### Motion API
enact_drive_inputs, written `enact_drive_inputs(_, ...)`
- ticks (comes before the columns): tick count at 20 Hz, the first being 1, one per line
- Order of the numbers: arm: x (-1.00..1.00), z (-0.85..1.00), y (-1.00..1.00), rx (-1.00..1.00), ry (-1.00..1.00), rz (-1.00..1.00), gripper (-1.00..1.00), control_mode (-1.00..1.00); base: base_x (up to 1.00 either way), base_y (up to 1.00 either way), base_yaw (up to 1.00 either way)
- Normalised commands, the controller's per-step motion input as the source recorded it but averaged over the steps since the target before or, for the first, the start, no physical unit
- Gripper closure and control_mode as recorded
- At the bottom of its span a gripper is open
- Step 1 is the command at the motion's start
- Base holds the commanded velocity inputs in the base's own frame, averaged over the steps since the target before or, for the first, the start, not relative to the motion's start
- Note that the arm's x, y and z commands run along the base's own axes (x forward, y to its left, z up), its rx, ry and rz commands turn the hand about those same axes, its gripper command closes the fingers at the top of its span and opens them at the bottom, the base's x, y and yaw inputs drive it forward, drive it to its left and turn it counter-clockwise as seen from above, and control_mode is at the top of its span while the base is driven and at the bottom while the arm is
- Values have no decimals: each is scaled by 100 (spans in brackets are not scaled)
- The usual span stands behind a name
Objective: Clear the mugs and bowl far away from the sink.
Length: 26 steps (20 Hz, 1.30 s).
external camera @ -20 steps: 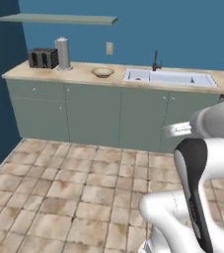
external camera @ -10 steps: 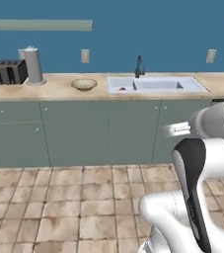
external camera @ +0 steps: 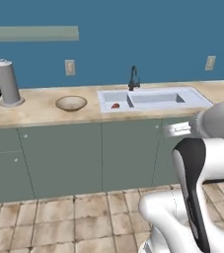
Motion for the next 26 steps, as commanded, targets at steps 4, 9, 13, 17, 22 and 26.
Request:
enact_drive_inputs(4, 0, 0, 0, 0, 0, 0, -100, 100, 100, 11, 0)
enact_drive_inputs(9, 0, 0, 0, 0, 0, 0, -100, 100, 89, 54, 6)
enact_drive_inputs(13, 0, 0, 0, 0, 0, 0, -100, 100, 89, 84, 6)
enact_drive_inputs(17, 0, 0, 0, 0, 0, 0, -100, 100, 65, 47, 4)
enact_drive_inputs(22, 0, 0, 0, 0, 0, 0, -100, 100, 20, -28, 10)
enact_drive_inputs(26, 0, 0, 0, 0, 0, 0, -100, 100, 34, -22, 8)
